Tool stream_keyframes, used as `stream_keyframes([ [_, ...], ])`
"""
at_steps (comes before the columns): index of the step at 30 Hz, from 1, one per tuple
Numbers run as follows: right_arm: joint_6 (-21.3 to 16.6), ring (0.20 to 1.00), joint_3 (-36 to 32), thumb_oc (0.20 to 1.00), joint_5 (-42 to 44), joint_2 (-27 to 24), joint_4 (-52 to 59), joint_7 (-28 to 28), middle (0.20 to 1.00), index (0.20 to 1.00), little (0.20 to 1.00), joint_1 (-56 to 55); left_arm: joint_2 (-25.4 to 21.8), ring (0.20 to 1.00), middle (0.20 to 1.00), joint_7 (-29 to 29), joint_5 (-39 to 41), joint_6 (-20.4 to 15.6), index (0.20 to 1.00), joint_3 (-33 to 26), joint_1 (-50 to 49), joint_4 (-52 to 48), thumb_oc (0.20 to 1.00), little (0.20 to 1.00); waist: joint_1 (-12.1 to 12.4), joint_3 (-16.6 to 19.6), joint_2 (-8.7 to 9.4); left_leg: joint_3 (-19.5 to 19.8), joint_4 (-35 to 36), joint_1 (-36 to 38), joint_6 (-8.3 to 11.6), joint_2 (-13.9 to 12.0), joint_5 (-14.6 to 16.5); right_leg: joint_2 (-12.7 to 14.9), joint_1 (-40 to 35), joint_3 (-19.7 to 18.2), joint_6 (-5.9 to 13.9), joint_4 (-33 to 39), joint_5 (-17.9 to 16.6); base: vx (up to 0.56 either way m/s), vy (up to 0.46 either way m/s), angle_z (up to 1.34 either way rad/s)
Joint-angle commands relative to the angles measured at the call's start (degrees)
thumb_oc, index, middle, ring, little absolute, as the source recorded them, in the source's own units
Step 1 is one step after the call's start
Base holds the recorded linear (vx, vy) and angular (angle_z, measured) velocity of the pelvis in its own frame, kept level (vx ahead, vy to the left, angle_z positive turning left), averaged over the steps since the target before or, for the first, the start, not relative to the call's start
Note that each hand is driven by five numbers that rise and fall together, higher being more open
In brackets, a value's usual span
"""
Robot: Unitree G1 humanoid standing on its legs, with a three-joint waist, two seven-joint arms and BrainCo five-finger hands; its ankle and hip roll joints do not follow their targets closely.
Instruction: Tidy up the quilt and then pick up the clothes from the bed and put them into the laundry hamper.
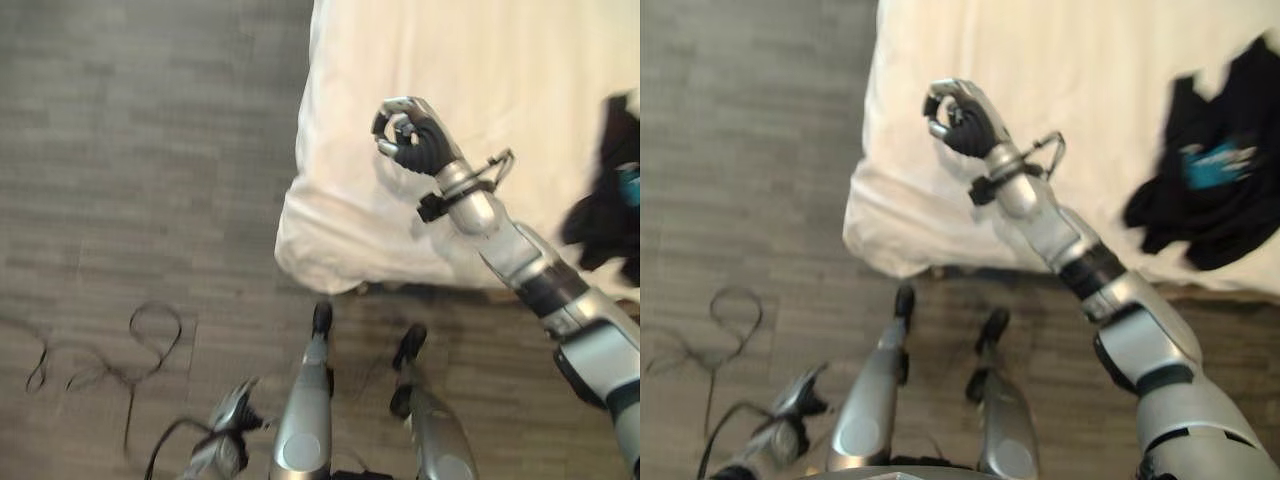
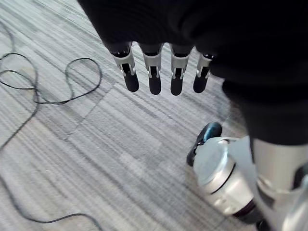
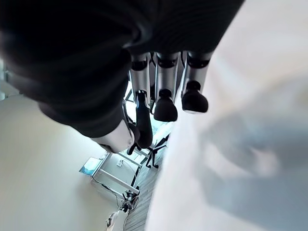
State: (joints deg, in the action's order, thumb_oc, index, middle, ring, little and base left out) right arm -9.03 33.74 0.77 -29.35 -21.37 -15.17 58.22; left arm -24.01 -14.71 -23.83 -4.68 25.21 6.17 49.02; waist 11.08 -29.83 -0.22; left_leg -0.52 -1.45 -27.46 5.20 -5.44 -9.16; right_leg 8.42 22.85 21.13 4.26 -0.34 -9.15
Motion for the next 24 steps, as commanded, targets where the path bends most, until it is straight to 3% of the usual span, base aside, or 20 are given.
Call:
stream_keyframes([
  [1,-1.23,0.200,1.33,0.200,3.67,1.14,1.61,-0.23,0.200,0.200,0.200,-4.97,-1.10,1.000,1.000,-2.92,5.92,-1.13,1.000,-2.07,-1.73,0.90,1.000,1.000,-0.77,0.87,-1.58,2.04,-1.83,0.86,3.49,-2.29,6.24,6.84,2.64,-0.61,4.67,-8.30,10.81,-0.06,0.007,0.05],
  [6,-0.99,0.200,4.57,0.200,5.15,8.32,-0.79,4.58,0.200,0.200,0.200,-15.05,0.80,1.000,1.000,-3.02,4.46,-0.10,1.000,-0.88,-0.37,1.04,1.000,1.000,-1.02,1.01,-1.90,2.18,-2.14,1.32,3.10,-2.06,6.77,6.69,2.22,-0.83,4.33,-8.42,11.53,0.00,-0.004,0.00],
  [11,0.67,0.200,16.59,0.200,13.72,14.12,-2.16,21.78,0.200,0.200,0.200,-31.64,4.70,1.000,1.000,-0.95,0.74,1.06,1.000,2.64,-0.41,8.25,1.000,1.000,-2.53,3.98,-0.53,2.01,0.58,9.02,3.11,-2.33,8.25,5.49,-5.94,-1.09,3.99,-4.11,11.81,0.08,-0.049,0.01],
  [13,0.51,0.200,17.56,0.200,15.67,14.30,-0.15,23.58,0.200,0.200,0.200,-33.29,5.08,1.000,1.000,-0.88,-0.03,1.46,1.000,2.79,-0.56,9.81,1.000,1.000,-2.78,5.35,0.05,1.68,1.86,11.47,3.32,-2.65,8.27,4.98,-8.55,-1.14,4.06,-2.09,11.52,0.11,-0.064,0.01],
  [18,-1.51,0.200,13.82,0.200,19.07,11.87,7.58,22.45,0.200,0.200,0.200,-32.98,5.53,1.000,1.000,-1.19,-0.12,1.86,1.000,1.81,-0.34,11.06,1.000,1.000,-3.95,7.35,0.44,0.81,4.43,14.73,3.57,-2.96,7.76,3.89,-11.05,-1.74,4.34,0.92,10.48,0.07,-0.043,-0.02],
  [19,-3.28,0.200,8.91,0.200,21.35,9.51,12.98,20.39,0.200,0.200,0.200,-31.56,5.52,1.000,1.000,-1.57,0.71,1.72,1.000,0.78,-0.02,10.61,1.000,1.000,-5.13,7.21,0.28,0.25,4.31,14.85,3.43,-2.89,7.81,3.82,-10.36,-2.75,4.49,0.90,10.18,-0.01,0.009,-0.13],
  [20,-3.22,0.200,8.85,0.200,21.37,9.44,13.06,20.39,0.200,0.200,0.200,-31.55,5.53,1.000,1.000,-1.57,0.72,1.72,1.000,0.81,0.05,10.61,1.000,1.000,-5.16,7.31,0.33,0.29,4.29,14.59,3.36,-2.75,7.64,3.93,-10.16,-2.73,4.52,0.96,10.00,-0.06,0.050,-0.21],
  [21,-5.70,0.200,3.52,0.200,24.88,6.96,22.02,19.65,0.200,0.200,0.200,-29.86,4.69,1.000,1.000,-1.70,2.03,1.14,1.000,-0.66,1.52,10.63,1.000,1.000,-6.70,6.04,0.16,-0.83,2.75,13.92,3.09,-2.71,8.40,4.09,-8.48,-4.18,4.63,-0.02,9.82,-0.06,0.050,-0.25],
  [24,-7.29,0.200,-1.51,0.200,25.86,4.40,26.49,16.63,0.200,0.200,0.200,-27.65,4.93,1.000,1.000,-3.04,6.87,-0.10,1.000,-3.01,2.35,9.53,1.000,1.000,-7.85,4.59,-0.08,-2.23,-0.76,11.69,2.52,-2.37,9.72,4.65,-5.12,-6.37,4.70,-1.09,9.16,-0.11,0.076,-0.44],
])
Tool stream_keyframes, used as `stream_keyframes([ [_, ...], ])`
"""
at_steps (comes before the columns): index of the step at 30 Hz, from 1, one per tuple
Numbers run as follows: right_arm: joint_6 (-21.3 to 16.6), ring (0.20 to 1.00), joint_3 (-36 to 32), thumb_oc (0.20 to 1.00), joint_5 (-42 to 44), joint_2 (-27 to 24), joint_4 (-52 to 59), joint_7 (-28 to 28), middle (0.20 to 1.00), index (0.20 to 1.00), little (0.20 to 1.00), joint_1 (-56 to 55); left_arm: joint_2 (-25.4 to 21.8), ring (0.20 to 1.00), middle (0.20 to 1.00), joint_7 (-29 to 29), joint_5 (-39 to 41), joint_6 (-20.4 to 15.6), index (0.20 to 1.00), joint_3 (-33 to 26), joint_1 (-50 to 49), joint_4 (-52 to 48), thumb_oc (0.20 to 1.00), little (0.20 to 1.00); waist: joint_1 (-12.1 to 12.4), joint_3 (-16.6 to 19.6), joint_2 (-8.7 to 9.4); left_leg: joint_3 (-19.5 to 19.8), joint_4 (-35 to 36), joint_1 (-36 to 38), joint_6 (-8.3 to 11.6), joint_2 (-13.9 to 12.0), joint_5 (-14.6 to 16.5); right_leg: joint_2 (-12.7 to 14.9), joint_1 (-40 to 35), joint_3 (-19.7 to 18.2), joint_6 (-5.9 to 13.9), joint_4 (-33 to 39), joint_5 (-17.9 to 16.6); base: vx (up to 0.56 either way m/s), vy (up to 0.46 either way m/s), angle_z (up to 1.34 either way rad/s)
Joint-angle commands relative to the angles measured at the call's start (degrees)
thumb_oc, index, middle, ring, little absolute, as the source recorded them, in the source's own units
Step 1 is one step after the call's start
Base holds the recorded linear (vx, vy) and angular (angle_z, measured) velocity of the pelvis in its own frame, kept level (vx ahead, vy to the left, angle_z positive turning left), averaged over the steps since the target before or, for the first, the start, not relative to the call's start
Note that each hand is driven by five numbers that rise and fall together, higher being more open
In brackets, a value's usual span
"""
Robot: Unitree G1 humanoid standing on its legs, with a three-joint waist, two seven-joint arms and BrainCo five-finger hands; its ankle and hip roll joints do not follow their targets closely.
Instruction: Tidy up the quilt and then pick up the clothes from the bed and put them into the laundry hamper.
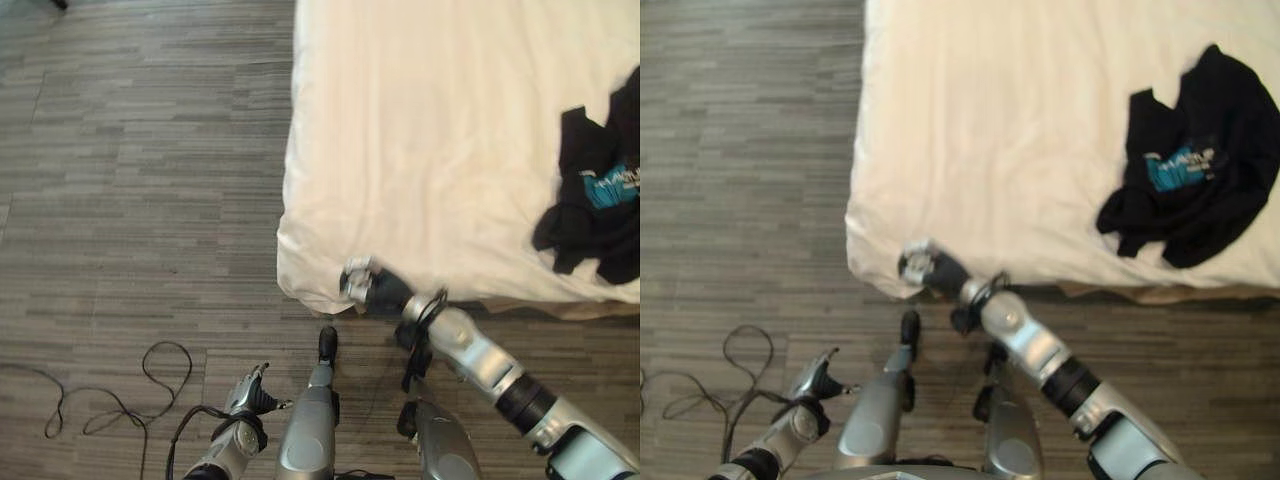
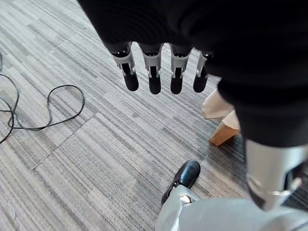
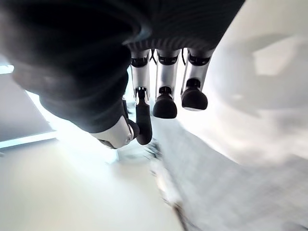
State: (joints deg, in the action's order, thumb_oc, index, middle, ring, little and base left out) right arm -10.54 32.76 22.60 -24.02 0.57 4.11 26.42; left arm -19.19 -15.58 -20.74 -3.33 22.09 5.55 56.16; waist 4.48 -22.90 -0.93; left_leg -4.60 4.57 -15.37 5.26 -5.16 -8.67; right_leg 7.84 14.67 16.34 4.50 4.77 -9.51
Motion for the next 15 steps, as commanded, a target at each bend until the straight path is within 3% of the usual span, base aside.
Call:
stream_keyframes([
  [1,-6.70,0.200,-3.21,0.200,3.26,-1.87,3.43,-4.74,0.200,0.200,0.200,5.28,0.29,1.000,1.000,-1.96,6.17,-1.88,1.000,-0.57,2.39,1.94,1.000,1.000,-1.67,-3.43,0.28,1.26,-9.23,-1.92,2.13,-2.46,10.27,5.21,4.69,-2.62,4.42,-6.88,9.38,-0.13,0.133,-0.82],
  [3,-7.41,0.200,-6.84,0.200,2.09,-3.23,2.30,-7.19,0.200,0.200,0.200,5.65,0.31,1.000,1.000,0.30,9.47,-3.05,1.000,-1.89,0.00,-1.04,1.000,1.000,-1.71,-4.72,-0.18,2.68,-12.89,-4.55,1.58,-1.16,11.82,4.76,7.62,-5.02,4.39,-7.75,8.83,-0.11,0.180,-0.72],
  [4,-7.62,0.200,-8.05,0.200,2.13,-3.66,1.09,-7.78,0.200,0.200,0.200,5.20,0.25,1.000,1.000,0.89,11.49,-3.24,1.000,-2.29,-0.12,-2.01,1.000,1.000,-1.69,-5.00,-0.04,5.20,-14.33,-5.91,1.63,0.31,12.22,4.44,8.90,-6.09,4.42,-7.86,8.52,-0.10,0.199,-0.48],
  [7,-6.56,0.200,-10.16,0.200,-1.73,-5.45,-6.28,-8.99,0.200,0.200,0.200,4.15,0.27,1.000,1.000,3.25,15.97,-3.83,1.000,-3.52,0.27,-3.48,1.000,1.000,-1.32,-5.51,0.89,16.82,-19.32,-5.24,0.64,5.43,18.86,2.39,11.66,-10.29,4.24,-7.98,7.62,-0.11,0.251,-0.80],
  [9,-4.84,0.200,-13.31,0.200,-4.69,-6.16,-10.24,-8.82,0.200,0.200,0.200,-1.31,0.43,1.000,1.000,4.24,16.84,-3.51,1.000,-3.88,0.97,-3.26,1.000,1.000,-2.06,-4.71,1.00,21.86,-19.12,-2.29,-0.97,7.75,21.80,2.11,11.62,-12.28,4.45,-7.99,7.24,-0.09,0.156,-1.35],
  [11,-4.30,0.200,-15.38,0.200,-5.22,-6.45,-11.70,-8.74,0.200,0.200,0.200,-4.99,0.51,1.000,1.000,4.68,16.56,-3.50,1.000,-3.58,1.47,-2.68,1.000,1.000,-3.03,-4.16,1.05,22.17,-18.60,-1.24,-1.61,8.70,22.07,3.00,10.99,-12.46,4.81,-7.57,7.02,-0.02,0.227,-0.63],
  [12,-2.98,0.200,-19.82,0.200,-5.30,-6.26,-16.02,-8.31,0.200,0.200,0.200,-11.32,0.79,1.000,1.000,5.64,16.23,-3.20,1.000,-3.57,3.09,-0.24,1.000,1.000,-5.22,-3.02,1.63,20.02,-18.78,1.03,-2.73,10.49,23.14,5.03,9.41,-13.40,6.15,-6.60,4.95,0.05,0.388,0.07],
  [15,-1.52,0.200,-27.05,0.200,-5.19,-3.99,-21.58,-9.03,0.200,0.200,0.200,-19.72,1.52,1.000,1.000,6.34,14.78,-2.32,1.000,-4.55,3.99,3.66,1.000,1.000,-7.72,-0.23,2.04,14.99,-15.62,4.79,-3.84,10.98,22.19,7.85,6.41,-12.03,8.04,-2.24,2.03,-0.01,0.319,-0.25],
])
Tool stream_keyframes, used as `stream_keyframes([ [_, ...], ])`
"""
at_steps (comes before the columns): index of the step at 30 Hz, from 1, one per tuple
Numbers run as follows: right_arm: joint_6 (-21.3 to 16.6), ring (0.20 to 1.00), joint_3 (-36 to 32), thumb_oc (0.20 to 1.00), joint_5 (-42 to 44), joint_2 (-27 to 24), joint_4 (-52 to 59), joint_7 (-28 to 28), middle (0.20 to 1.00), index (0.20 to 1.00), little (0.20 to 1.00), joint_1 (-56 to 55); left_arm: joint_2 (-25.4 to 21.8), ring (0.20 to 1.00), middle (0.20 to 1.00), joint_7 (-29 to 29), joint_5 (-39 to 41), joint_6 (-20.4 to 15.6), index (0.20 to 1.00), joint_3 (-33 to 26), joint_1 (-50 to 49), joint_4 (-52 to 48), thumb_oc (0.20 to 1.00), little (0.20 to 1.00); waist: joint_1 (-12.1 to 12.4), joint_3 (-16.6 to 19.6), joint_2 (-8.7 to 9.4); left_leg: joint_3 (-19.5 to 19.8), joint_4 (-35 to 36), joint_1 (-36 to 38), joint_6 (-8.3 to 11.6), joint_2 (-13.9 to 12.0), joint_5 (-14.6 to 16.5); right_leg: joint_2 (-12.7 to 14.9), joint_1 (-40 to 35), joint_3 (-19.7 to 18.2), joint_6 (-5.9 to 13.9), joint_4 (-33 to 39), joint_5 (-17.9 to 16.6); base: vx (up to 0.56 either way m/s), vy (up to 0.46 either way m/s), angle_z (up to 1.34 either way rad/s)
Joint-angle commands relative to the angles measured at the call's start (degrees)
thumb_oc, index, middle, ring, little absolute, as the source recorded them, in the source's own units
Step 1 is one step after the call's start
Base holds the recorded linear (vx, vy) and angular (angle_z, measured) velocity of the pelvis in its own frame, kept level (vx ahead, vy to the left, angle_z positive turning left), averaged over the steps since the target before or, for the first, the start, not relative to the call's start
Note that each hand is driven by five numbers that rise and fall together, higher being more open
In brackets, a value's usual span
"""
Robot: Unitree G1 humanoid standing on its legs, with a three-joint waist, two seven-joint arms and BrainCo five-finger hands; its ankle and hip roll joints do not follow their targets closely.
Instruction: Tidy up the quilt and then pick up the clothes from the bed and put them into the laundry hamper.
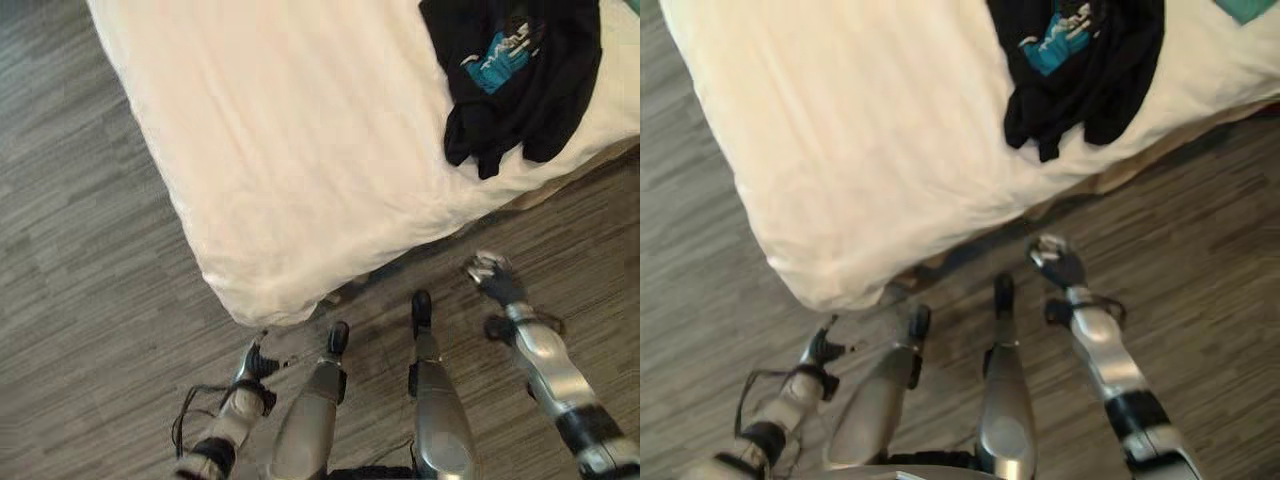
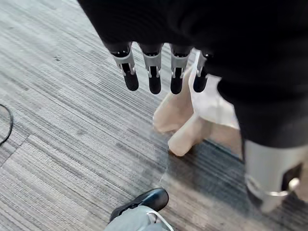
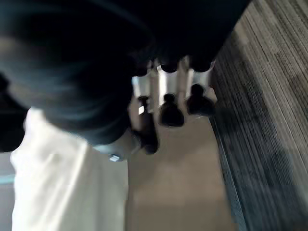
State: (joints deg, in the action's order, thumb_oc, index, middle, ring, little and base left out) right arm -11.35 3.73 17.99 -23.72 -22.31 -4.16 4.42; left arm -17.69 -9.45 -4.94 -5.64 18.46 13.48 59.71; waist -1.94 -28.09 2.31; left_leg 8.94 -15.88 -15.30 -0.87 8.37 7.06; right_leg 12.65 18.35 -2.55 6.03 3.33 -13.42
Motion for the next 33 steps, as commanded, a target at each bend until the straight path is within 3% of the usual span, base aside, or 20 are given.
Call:
stream_keyframes([
  [1,-0.35,0.200,0.60,0.200,-1.05,-3.73,-0.78,-1.34,0.200,0.200,0.200,0.51,-0.20,1.000,1.000,0.48,-1.67,0.25,1.000,-1.10,-3.99,0.90,1.000,1.000,-1.71,5.73,-1.45,-0.40,6.04,5.20,2.11,-3.35,5.66,2.96,2.28,8.81,6.20,-1.29,6.95,-0.10,0.161,-0.85],
  [2,-0.02,0.200,0.44,0.200,-2.40,-3.39,-2.92,-1.77,0.200,0.200,0.200,-0.65,-0.57,1.000,1.000,0.73,-2.16,0.52,1.000,-1.19,-4.07,1.24,1.000,1.000,-1.76,6.15,-1.89,-1.90,7.15,5.83,2.03,-4.20,5.03,2.39,1.49,10.59,5.55,-2.52,8.54,-0.14,0.117,-1.15],
  [3,0.51,1.000,-0.11,1.000,-3.54,-3.00,-5.33,-2.04,1.000,1.000,1.000,-2.10,-1.23,1.000,1.000,1.04,-2.36,0.92,1.000,-1.73,-4.01,1.82,1.000,1.000,-1.88,6.94,-1.86,-4.19,8.97,6.47,2.00,-5.20,3.71,1.92,0.54,13.14,4.86,-5.27,10.40,-0.12,0.111,-1.25],
  [5,0.89,1.000,0.05,1.000,-3.98,-2.31,-8.41,-2.07,1.000,1.000,1.000,-2.79,-1.60,1.000,1.000,1.46,-2.52,1.10,1.000,-1.99,-4.34,2.14,1.000,1.000,-1.74,7.83,-1.88,-5.77,10.71,7.68,2.04,-6.04,2.80,1.13,-0.95,15.06,4.29,-7.07,11.70,-0.08,0.070,-1.26],
  [7,2.29,1.000,2.17,1.000,-6.90,-1.27,-15.10,-2.01,1.000,1.000,1.000,-2.89,-2.51,1.000,1.000,2.20,-3.59,2.01,1.000,-2.28,-5.06,3.03,1.000,1.000,-0.49,10.32,-2.29,-10.82,14.77,10.47,2.14,-8.91,0.26,-0.33,-4.94,20.85,3.19,-11.62,14.41,-0.09,-0.030,-1.86],
  [9,3.43,1.000,3.47,1.000,-9.20,-0.16,-22.20,-2.00,1.000,1.000,1.000,-2.67,-2.95,1.000,1.000,2.75,-4.40,2.38,1.000,-2.44,-6.17,4.29,1.000,1.000,1.18,12.24,-2.54,-15.28,16.51,11.74,2.44,-10.59,-1.11,0.61,-8.75,27.10,2.27,-13.47,15.78,-0.01,-0.109,-1.54],
  [14,6.75,1.000,8.34,1.000,-16.05,1.76,-40.01,-1.71,1.000,1.000,1.000,0.33,-3.61,1.000,1.000,3.45,-4.06,2.71,1.000,-4.85,-7.86,7.01,1.000,1.000,5.56,15.35,-2.23,-23.07,16.85,15.00,2.79,-12.21,-0.18,0.87,-15.19,34.70,2.86,-10.31,16.02,0.08,-0.179,-1.37],
  [16,7.21,1.000,9.18,1.000,-16.84,2.06,-42.03,-1.65,1.000,1.000,1.000,0.86,-3.31,1.000,1.000,3.32,-4.25,2.63,1.000,-4.66,-8.19,7.11,1.000,1.000,5.81,15.89,-2.11,-23.44,16.39,15.70,3.02,-12.53,0.50,-0.41,-15.43,33.34,2.37,-8.38,16.16,0.19,-0.340,-2.05],
  [17,7.61,1.000,9.97,1.000,-17.84,2.15,-44.50,-1.39,1.000,1.000,1.000,0.19,-1.79,1.000,1.000,2.55,-4.49,1.97,1.000,-4.72,-9.80,6.84,1.000,1.000,5.74,16.12,-2.67,-23.28,7.38,15.75,4.21,-13.94,2.42,-3.82,-16.91,29.29,1.08,-2.78,17.22,0.29,-0.385,-1.29],
  [19,7.44,1.000,10.21,1.000,-18.40,1.88,-45.01,-1.43,1.000,1.000,1.000,-0.02,-1.45,1.000,1.000,1.77,-3.27,1.31,1.000,-5.33,-9.57,6.58,1.000,1.000,7.45,14.53,-2.20,-19.36,-6.74,11.09,5.55,-14.54,-2.46,-5.78,-19.38,26.63,-0.72,0.91,16.91,0.21,-0.367,-0.92],
  [20,7.62,1.000,10.06,1.000,-18.14,1.73,-45.08,-1.94,1.000,1.000,1.000,0.15,-1.44,1.000,1.000,1.05,-2.47,1.28,1.000,-5.26,-9.13,6.21,1.000,1.000,8.49,13.43,-1.74,-15.38,-12.18,7.40,5.74,-12.58,-2.85,-5.90,-20.26,25.33,-1.31,1.29,17.40,0.09,-0.170,-1.55],
  [21,8.09,1.000,10.27,1.000,-18.22,1.79,-45.65,-2.29,1.000,1.000,1.000,0.35,-1.44,1.000,1.000,0.45,-1.94,1.02,1.000,-4.86,-8.59,6.02,1.000,1.000,9.43,12.42,-1.07,-12.05,-14.23,3.65,5.36,-8.43,-1.46,-5.90,-21.00,23.53,-1.57,1.27,17.83,0.18,-0.098,-1.85],
  [22,8.26,1.000,10.48,1.000,-18.14,1.71,-46.25,-2.49,1.000,1.000,1.000,0.51,-1.41,1.000,1.000,-0.05,-0.71,0.57,1.000,-4.94,-8.42,5.28,1.000,1.000,10.28,11.80,-0.92,-9.90,-13.52,0.80,5.02,-5.04,-0.29,-6.21,-21.53,21.68,-1.40,1.14,18.27,0.21,-0.053,-1.77],
  [23,8.31,1.000,10.70,1.000,-18.22,1.68,-46.36,-2.75,1.000,1.000,1.000,0.77,-1.46,1.000,1.000,-0.05,0.37,0.22,1.000,-5.33,-8.38,4.13,1.000,1.000,11.14,11.42,-1.04,-9.52,-11.76,-0.99,4.74,-4.03,0.09,-6.54,-21.98,20.20,-1.00,1.40,19.03,0.29,-0.057,-1.73],
  [25,8.11,1.000,11.33,1.000,-18.54,1.45,-46.47,-2.69,1.000,1.000,1.000,1.16,-1.11,1.000,1.000,0.19,1.58,0.18,1.000,-5.46,-8.79,2.83,1.000,1.000,12.09,12.11,-1.45,-9.93,-5.74,-2.48,4.26,-4.23,-0.99,-7.23,-23.00,18.52,-0.69,1.67,21.01,0.40,-0.025,-2.10],
  [27,7.74,1.000,12.04,1.000,-19.28,1.08,-46.82,-3.08,1.000,1.000,1.000,1.48,-0.74,1.000,1.000,0.24,1.49,0.11,1.000,-5.11,-9.40,2.94,1.000,1.000,13.04,13.11,-3.10,-9.52,4.82,-3.15,5.00,-5.12,-6.75,-9.55,-25.01,17.63,-0.63,1.67,22.55,0.55,0.043,-0.98],
  [29,7.99,1.000,11.82,1.000,-19.51,1.08,-47.74,-3.51,1.000,1.000,1.000,1.84,-0.69,1.000,1.000,0.39,0.79,0.34,1.000,-4.78,-9.82,3.88,1.000,1.000,13.99,13.24,-3.42,-9.84,13.42,-3.32,5.50,-6.09,-9.58,-10.49,-27.47,17.40,-0.50,1.67,24.30,0.46,0.014,-0.13],
  [30,7.97,1.000,11.82,1.000,-19.52,1.11,-47.77,-3.51,1.000,1.000,1.000,1.85,-0.71,1.000,1.000,0.38,0.78,0.32,1.000,-4.77,-9.81,3.90,1.000,1.000,14.01,13.09,-3.30,-9.91,13.70,-2.98,5.49,-5.98,-9.68,-10.35,-27.67,17.38,-0.47,1.67,24.40,0.65,0.049,-0.19],
  [32,8.16,1.000,11.82,1.000,-20.90,2.24,-47.45,-3.27,1.000,1.000,1.000,1.59,-1.05,1.000,1.000,1.01,0.02,1.24,1.000,-5.24,-9.82,6.91,1.000,1.000,14.72,14.25,-0.96,-8.41,13.70,-0.43,2.68,-4.50,-9.64,-10.21,-29.82,15.76,0.23,-4.35,25.35,0.65,0.090,-0.06],
  [33,8.16,1.000,11.81,1.000,-20.91,2.23,-47.45,-3.27,1.000,1.000,1.000,1.59,-1.04,1.000,1.000,1.01,0.02,1.24,1.000,-5.23,-9.81,6.92,1.000,1.000,14.74,14.36,-1.01,-8.39,13.68,-0.59,2.68,-4.57,-9.68,-10.28,-29.66,15.74,0.22,-4.35,25.28,0.36,0.059,-0.41],
])
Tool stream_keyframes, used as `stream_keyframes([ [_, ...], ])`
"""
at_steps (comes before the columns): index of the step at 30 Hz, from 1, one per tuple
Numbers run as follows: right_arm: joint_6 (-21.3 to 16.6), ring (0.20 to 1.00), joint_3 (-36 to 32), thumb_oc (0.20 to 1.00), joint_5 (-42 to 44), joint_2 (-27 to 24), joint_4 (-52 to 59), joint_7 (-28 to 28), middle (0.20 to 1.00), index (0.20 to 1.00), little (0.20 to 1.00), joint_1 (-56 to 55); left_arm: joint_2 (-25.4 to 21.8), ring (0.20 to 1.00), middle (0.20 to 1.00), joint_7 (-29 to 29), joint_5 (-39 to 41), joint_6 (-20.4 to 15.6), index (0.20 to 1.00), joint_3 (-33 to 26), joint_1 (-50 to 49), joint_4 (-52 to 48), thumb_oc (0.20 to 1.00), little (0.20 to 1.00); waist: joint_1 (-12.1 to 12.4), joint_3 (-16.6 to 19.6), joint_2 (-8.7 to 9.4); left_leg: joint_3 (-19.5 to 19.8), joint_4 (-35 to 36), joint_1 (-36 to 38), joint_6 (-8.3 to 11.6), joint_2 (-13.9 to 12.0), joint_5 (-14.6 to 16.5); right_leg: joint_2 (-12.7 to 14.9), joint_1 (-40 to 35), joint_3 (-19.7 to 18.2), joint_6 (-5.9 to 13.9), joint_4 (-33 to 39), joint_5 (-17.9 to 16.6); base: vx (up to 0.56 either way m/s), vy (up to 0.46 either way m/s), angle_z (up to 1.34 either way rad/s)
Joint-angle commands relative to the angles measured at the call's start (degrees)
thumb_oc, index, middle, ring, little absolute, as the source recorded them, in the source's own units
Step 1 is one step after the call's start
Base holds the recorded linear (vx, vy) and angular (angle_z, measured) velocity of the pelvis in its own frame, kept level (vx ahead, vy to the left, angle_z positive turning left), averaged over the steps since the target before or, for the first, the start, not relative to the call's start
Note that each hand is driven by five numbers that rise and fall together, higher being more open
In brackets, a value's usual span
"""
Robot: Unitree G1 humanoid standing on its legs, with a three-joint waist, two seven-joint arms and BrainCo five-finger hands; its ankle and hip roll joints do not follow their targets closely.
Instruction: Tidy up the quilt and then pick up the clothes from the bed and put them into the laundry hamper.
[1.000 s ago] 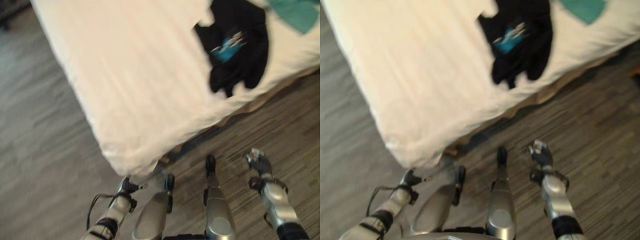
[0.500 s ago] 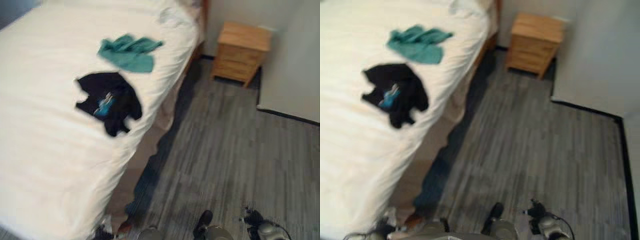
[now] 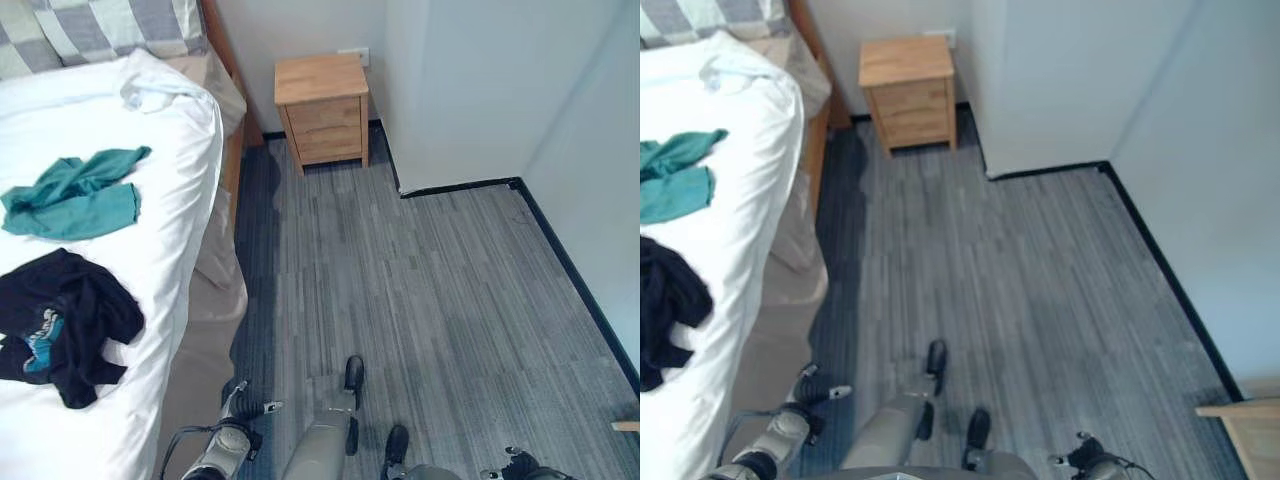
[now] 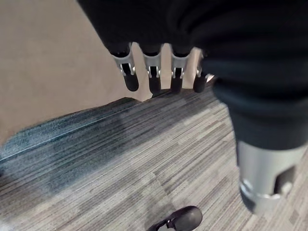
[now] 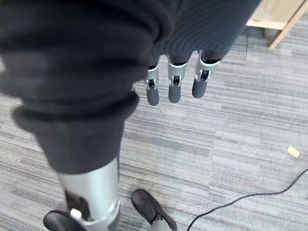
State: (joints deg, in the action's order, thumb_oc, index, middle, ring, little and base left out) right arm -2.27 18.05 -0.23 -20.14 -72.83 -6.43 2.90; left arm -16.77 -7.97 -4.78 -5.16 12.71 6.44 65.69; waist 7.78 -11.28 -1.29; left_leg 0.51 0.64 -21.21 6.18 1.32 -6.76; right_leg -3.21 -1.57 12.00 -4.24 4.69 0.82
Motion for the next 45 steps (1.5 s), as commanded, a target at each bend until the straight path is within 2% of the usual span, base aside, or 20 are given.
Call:
stream_keyframes([
  [1,-0.93,1.000,-2.87,1.000,-2.73,-1.26,2.78,-1.08,1.000,1.000,1.000,3.42,-2.21,1.000,1.000,-0.44,-0.09,0.85,1.000,0.33,-2.61,2.06,1.000,1.000,5.03,-2.60,3.25,-0.05,-3.14,6.23,-5.32,2.96,4.74,5.80,-8.45,1.43,12.18,-11.20,10.09,0.52,0.106,-0.56],
  [2,-0.57,1.000,-3.62,1.000,-2.80,-1.55,3.04,-0.97,1.000,1.000,1.000,4.83,-3.35,1.000,1.000,-0.41,-2.13,1.52,1.000,0.93,-3.02,3.18,1.000,1.000,3.56,-3.23,3.33,-0.13,-2.18,10.51,-6.94,3.31,6.61,9.28,-3.43,2.08,17.11,-25.12,2.75,0.70,0.187,-0.50],
  [4,-0.81,1.000,-3.79,1.000,-2.15,-1.94,5.18,-0.93,1.000,1.000,1.000,6.00,-4.63,1.000,1.000,-0.82,-2.39,1.75,1.000,1.37,-2.34,2.40,1.000,1.000,1.46,-4.38,0.75,0.75,0.53,15.59,-7.93,1.27,7.77,11.64,5.04,3.20,17.73,-37.28,-2.11,0.62,0.196,-0.01],
  [5,-1.23,1.000,-3.57,1.000,-1.30,-1.80,6.08,-0.87,1.000,1.000,1.000,6.38,-5.06,1.000,1.000,-0.98,-2.55,1.64,1.000,2.00,-1.93,2.60,1.000,1.000,0.41,-5.25,0.05,1.88,2.44,18.57,-7.63,0.76,8.23,12.01,8.14,4.59,16.26,-37.17,0.39,0.46,0.090,0.01],
  [9,-1.17,1.000,-3.43,1.000,-0.76,-1.69,7.08,-0.54,1.000,1.000,1.000,6.12,-4.46,1.000,1.000,-1.14,-5.09,1.71,1.000,3.56,-0.32,2.38,1.000,1.000,-3.91,-5.79,-0.39,4.14,4.24,23.67,-5.50,-0.14,10.50,10.71,11.35,7.82,13.32,-15.26,2.05,0.55,-0.118,0.32],
  [13,-0.68,1.000,-5.16,1.000,0.07,-1.30,5.20,-0.70,1.000,1.000,1.000,5.09,-3.11,1.000,1.000,-1.47,-8.46,1.42,1.000,4.07,0.79,4.71,1.000,1.000,-6.99,-4.00,-0.56,6.16,3.12,28.97,-3.37,-1.81,17.71,12.34,15.78,1.37,15.05,-0.37,-2.63,0.65,-0.206,0.56],
  [14,-0.21,1.000,-5.14,1.000,-0.34,-1.46,3.56,-0.40,1.000,1.000,1.000,4.40,-2.54,1.000,1.000,-1.02,-8.27,1.29,1.000,3.95,-0.11,5.76,1.000,1.000,-7.05,-3.58,-0.41,8.10,-4.37,29.62,-3.07,-1.18,19.87,11.83,14.75,-0.32,14.32,-1.15,-3.27,0.69,-0.191,0.84],
  [16,0.28,1.000,-5.13,1.000,-0.86,-2.00,2.71,0.22,1.000,1.000,1.000,3.44,-1.83,1.000,1.000,-0.29,-7.61,1.65,1.000,3.54,0.09,5.25,1.000,1.000,-7.05,-3.20,-0.92,6.34,-19.11,26.43,-1.33,-0.45,16.02,11.16,11.34,0.06,12.67,-2.67,-2.84,0.47,-0.104,0.81],
  [17,0.28,1.000,-5.13,1.000,-0.86,-1.97,2.71,0.23,1.000,1.000,1.000,3.46,-1.86,1.000,1.000,-0.29,-7.61,1.65,1.000,3.53,0.10,5.25,1.000,1.000,-7.20,-3.03,-0.71,6.47,-19.17,26.08,-1.38,-0.20,15.86,11.44,11.60,0.12,12.72,-2.69,-2.91,0.25,-0.137,0.68],
  [18,0.64,1.000,-4.75,1.000,-0.20,-2.08,1.79,0.14,1.000,1.000,1.000,4.03,-1.76,1.000,1.000,-0.97,-6.43,1.78,1.000,3.25,-0.08,4.61,1.000,1.000,-6.35,-4.46,-0.70,6.79,-32.10,19.33,-0.07,0.65,10.39,11.46,8.98,0.76,10.70,-3.17,-2.19,0.29,-0.284,0.83],
  [19,1.02,1.000,-4.31,1.000,-0.21,-2.88,1.36,-0.22,1.000,1.000,1.000,5.04,-2.18,1.000,1.000,-0.84,-5.99,1.69,1.000,3.68,0.59,2.97,1.000,1.000,-4.31,-6.42,0.76,2.58,-43.62,10.27,-0.50,0.50,10.31,11.69,4.03,2.75,9.45,-1.04,-0.71,0.47,-0.355,0.73],
  [21,0.83,1.000,-3.39,1.000,-0.55,-3.07,1.91,0.00,1.000,1.000,1.000,5.09,-2.24,1.000,1.000,-1.35,-5.15,1.32,1.000,3.81,0.57,1.70,1.000,1.000,-3.13,-6.70,1.07,0.82,-42.07,8.08,-0.92,0.75,11.66,11.35,1.85,2.90,9.37,0.03,0.20,0.42,-0.191,0.25],
  [23,0.33,1.000,-2.57,1.000,-0.94,-3.23,2.93,0.42,1.000,1.000,1.000,4.72,-2.91,1.000,1.000,-1.52,-3.78,0.89,1.000,2.85,0.20,-0.90,1.000,1.000,-0.31,-5.71,1.16,-4.17,-28.01,4.62,-2.96,1.62,13.80,10.19,-1.67,2.83,9.83,0.31,3.49,0.59,-0.044,-0.29],
  [26,-0.03,1.000,-2.37,1.000,-1.18,-3.52,2.70,0.37,1.000,1.000,1.000,4.89,-3.00,1.000,1.000,-0.50,-3.69,1.22,1.000,1.88,-0.85,-0.67,1.000,1.000,1.83,-3.67,-0.39,-9.44,-6.99,5.11,-2.95,-0.46,6.36,6.51,-6.13,4.38,9.85,0.31,7.90,0.59,0.015,0.11],
  [30,0.18,1.000,-2.52,1.000,-2.59,-2.59,1.93,0.39,1.000,1.000,1.000,5.10,-3.03,1.000,1.000,0.34,-4.22,2.19,1.000,1.53,-0.82,1.00,1.000,1.000,3.20,-2.13,1.57,-12.30,-2.28,7.01,-5.47,-0.31,4.79,5.47,-9.40,6.87,10.47,-3.78,10.43,0.52,0.028,0.04],
  [32,0.28,1.000,-3.64,1.000,-2.93,-1.60,1.32,0.01,1.000,1.000,1.000,5.32,-3.83,1.000,1.000,0.37,-4.96,2.42,1.000,1.55,-1.14,3.25,1.000,1.000,2.75,-2.70,2.92,-11.35,-2.48,10.59,-8.06,1.66,6.83,10.60,-4.01,8.77,17.15,-23.95,4.31,0.57,0.171,0.41],
  [34,0.17,1.000,-4.17,1.000,-2.20,-1.76,2.76,0.02,1.000,1.000,1.000,6.38,-4.84,1.000,1.000,0.32,-4.96,2.70,1.000,1.70,-0.31,3.09,1.000,1.000,-0.06,-3.93,0.55,-8.47,0.99,15.92,-8.78,0.60,7.39,12.98,6.65,4.83,17.20,-38.63,0.02,0.43,0.164,0.82],
  [38,-0.29,1.000,-3.14,1.000,-2.17,-1.63,3.96,-0.08,1.000,1.000,1.000,6.36,-4.85,1.000,1.000,0.08,-5.34,2.24,1.000,2.86,0.51,2.50,1.000,1.000,-2.54,-4.73,-0.36,-4.52,2.73,19.53,-7.64,0.00,8.35,13.36,9.20,5.08,14.52,-31.40,3.40,0.30,-0.090,1.11],
  [41,-0.02,1.000,-3.40,1.000,-0.25,-1.36,4.49,-1.05,1.000,1.000,1.000,5.60,-3.97,1.000,1.000,-0.73,-7.28,2.01,1.000,5.40,2.26,1.92,1.000,1.000,-5.62,-4.45,0.89,0.44,1.34,20.84,-5.90,0.90,10.73,10.85,7.81,-4.32,13.85,-9.22,2.51,0.31,-0.249,1.73],
  [45,-0.07,1.000,-3.58,1.000,-0.59,0.53,3.85,-1.01,1.000,1.000,1.000,4.99,-2.62,1.000,1.000,-1.03,-6.49,1.45,1.000,5.00,1.97,2.41,1.000,1.000,-5.91,-1.16,1.55,0.87,-0.13,22.18,-5.48,1.03,13.56,11.27,5.23,-4.52,13.72,-6.02,1.15,0.24,-0.171,1.34],
])
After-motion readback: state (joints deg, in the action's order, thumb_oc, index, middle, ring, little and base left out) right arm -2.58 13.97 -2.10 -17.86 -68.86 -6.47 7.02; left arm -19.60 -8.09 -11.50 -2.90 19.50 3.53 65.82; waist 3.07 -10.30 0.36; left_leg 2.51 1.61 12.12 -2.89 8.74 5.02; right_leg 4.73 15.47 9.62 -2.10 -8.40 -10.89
